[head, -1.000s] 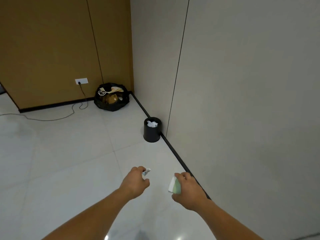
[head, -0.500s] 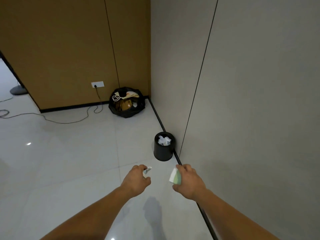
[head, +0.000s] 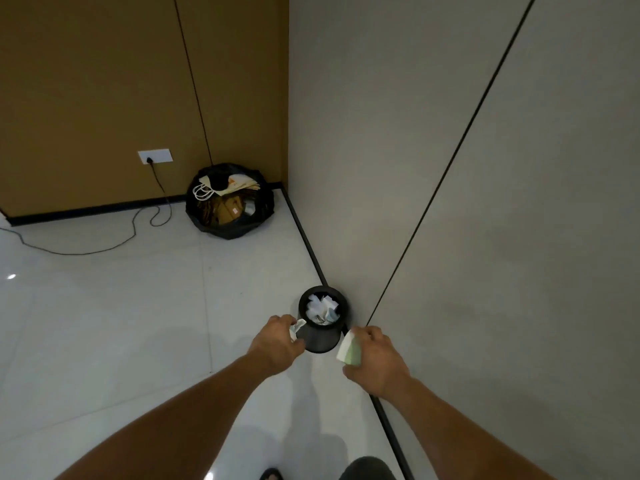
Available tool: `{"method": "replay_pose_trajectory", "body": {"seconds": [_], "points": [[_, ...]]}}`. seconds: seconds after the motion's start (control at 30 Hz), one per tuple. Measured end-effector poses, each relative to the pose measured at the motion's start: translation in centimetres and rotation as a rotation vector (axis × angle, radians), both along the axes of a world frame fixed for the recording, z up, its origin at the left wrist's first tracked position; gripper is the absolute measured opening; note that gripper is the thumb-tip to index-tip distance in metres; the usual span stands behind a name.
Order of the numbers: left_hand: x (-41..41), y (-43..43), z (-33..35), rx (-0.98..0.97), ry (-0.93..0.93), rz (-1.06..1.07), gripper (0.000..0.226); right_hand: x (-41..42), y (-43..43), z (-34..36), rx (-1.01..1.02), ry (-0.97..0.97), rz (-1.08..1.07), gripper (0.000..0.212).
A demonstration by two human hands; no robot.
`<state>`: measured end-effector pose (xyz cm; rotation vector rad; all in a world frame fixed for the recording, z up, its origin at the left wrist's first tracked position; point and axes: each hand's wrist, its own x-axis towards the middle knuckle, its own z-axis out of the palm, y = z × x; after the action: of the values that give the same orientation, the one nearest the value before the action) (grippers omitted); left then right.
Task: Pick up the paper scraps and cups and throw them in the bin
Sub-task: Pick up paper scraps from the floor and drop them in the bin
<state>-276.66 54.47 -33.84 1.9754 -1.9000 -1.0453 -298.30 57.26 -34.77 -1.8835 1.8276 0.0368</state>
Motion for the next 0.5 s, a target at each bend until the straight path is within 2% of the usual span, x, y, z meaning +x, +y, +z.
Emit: {"method": "replay_pose_trajectory", "body": {"seconds": [0.27,0.5], "points": [[-1.8,-14.1,-2.6,0.128,0.002,-0.015,0.051,0.0,-14.3,-4.0,0.105,-0.016,0.035,0.083],[-3.6,-26.3,-8.7,0.284,-0.055,0.026,0.045,-0.7,-27.3,-11.0,0.203,-0.072,0.046,0.081]]}}
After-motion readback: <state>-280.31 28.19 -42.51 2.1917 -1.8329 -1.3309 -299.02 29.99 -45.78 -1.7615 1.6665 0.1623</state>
